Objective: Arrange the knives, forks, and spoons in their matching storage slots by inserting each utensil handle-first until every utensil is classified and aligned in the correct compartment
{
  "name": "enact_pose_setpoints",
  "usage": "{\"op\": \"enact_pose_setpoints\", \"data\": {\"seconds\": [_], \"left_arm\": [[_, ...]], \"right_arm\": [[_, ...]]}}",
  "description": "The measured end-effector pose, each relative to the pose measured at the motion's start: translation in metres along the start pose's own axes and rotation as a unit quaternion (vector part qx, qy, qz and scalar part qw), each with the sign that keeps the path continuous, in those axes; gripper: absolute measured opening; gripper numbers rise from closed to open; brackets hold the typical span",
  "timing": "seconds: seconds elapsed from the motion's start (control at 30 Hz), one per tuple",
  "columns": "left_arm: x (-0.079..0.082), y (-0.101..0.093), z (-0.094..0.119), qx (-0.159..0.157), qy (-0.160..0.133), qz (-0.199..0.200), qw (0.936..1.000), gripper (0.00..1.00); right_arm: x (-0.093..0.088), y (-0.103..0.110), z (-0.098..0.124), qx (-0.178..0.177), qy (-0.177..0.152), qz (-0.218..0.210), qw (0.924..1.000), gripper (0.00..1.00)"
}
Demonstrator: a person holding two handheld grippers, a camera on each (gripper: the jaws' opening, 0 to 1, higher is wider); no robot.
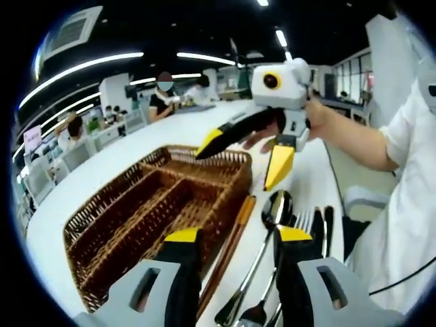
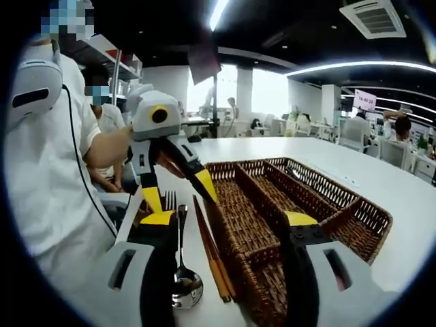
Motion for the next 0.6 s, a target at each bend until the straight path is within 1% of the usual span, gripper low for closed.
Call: {"op": "enact_pose_setpoints", "data": {"seconds": [0.1,0.3,0.6], "left_arm": [[0.000,-0.004,-0.002,-0.009,0.005,-0.008,0.9999,0.37],[-0.002,-0.011,-0.006,-0.023,0.020,-0.021,0.9993,0.36],[-0.003,-0.016,-0.011,-0.039,0.032,-0.032,0.9982,0.33]], "right_arm": [[-0.003,0.002,0.003,-0.001,-0.001,-0.001,1.0000,0.63],[-0.006,0.009,0.006,0.002,-0.002,0.003,1.0000,0.64],[-0.008,0.013,0.012,-0.002,-0.008,-0.003,1.0000,0.65]]}}
Point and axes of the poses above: the point that each gripper's makers call its tool centre point, and the gripper's own axes: z roughly backward along the fingers, y roughly to its left, x roughly out of its top, the point moved 2 cm from there along z, roughly backward along the fingers, and after that the axes turned 8 degrees about -x, right-handed, at the moved point
